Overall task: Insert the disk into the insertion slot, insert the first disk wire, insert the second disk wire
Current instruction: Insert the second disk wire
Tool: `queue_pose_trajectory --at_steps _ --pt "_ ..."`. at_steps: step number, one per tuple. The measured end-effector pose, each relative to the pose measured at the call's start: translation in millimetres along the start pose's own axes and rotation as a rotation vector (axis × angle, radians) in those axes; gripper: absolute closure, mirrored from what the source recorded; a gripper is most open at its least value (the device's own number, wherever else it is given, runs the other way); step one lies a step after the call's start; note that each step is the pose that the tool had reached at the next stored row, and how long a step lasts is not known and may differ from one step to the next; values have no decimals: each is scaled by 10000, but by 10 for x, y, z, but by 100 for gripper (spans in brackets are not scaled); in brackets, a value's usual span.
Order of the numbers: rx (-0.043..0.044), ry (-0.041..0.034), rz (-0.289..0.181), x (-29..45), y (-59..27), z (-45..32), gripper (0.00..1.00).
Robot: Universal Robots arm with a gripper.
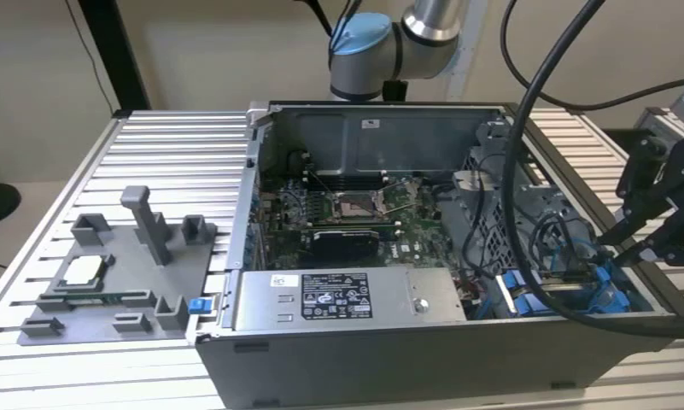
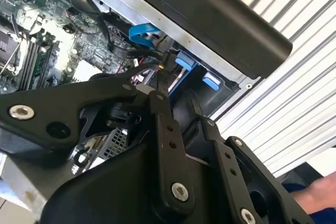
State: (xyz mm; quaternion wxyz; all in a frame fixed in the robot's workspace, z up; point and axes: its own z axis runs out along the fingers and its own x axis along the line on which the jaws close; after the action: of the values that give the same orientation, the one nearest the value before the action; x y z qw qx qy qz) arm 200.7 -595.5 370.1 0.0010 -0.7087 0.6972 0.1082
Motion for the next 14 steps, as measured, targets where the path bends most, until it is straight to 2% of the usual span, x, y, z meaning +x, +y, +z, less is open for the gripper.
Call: queue_pose_trajectory --at_steps 2,3,14 --pt "-4 -155 -55 1 -11 5 0" --pt "-11 -178 -97 2 -20 9 0" --pt "-147 -91 -922 14 -121 64 0"
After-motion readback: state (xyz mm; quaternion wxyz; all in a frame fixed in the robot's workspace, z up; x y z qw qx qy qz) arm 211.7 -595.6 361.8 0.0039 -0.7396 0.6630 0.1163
